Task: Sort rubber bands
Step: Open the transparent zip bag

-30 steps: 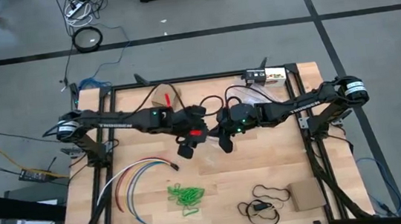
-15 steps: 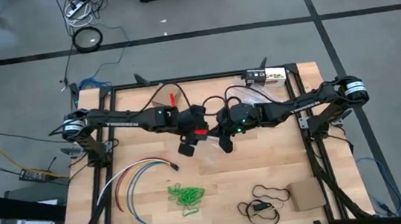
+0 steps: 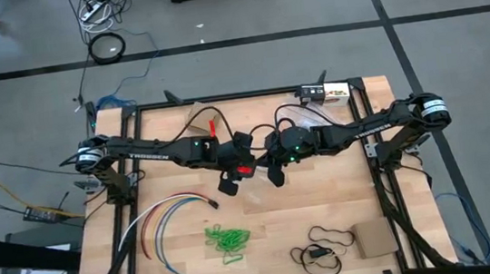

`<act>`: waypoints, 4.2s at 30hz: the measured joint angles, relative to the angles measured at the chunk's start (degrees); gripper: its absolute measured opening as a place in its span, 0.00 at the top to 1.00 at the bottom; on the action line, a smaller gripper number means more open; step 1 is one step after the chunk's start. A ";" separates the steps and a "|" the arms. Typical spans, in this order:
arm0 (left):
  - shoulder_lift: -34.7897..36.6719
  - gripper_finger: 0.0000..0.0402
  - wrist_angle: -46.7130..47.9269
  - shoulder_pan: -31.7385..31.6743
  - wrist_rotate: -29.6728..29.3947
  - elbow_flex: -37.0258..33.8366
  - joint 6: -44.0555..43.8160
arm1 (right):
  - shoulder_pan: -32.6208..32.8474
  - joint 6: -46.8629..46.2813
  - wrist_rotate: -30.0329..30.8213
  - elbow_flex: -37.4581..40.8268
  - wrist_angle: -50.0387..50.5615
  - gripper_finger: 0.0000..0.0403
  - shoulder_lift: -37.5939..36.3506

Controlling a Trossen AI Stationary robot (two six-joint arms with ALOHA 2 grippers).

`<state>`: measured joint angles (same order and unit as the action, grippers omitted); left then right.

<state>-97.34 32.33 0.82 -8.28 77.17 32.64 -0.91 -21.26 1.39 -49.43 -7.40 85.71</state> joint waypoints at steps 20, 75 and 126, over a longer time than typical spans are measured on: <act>0.10 0.78 1.89 0.28 1.71 -0.04 -1.95 | -0.04 -2.04 -0.54 -0.04 2.35 1.00 -0.04; -6.51 0.99 -46.40 6.26 20.62 -34.06 -30.38 | -7.08 -5.65 -21.64 1.79 -18.37 0.68 24.79; -6.67 0.99 -46.70 5.36 20.09 -34.23 -37.62 | -3.19 -0.99 -26.96 1.91 -5.77 0.70 15.41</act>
<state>-104.01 -14.37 6.18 11.81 42.93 -4.99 -4.09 -22.24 -25.57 -47.52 -13.17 101.12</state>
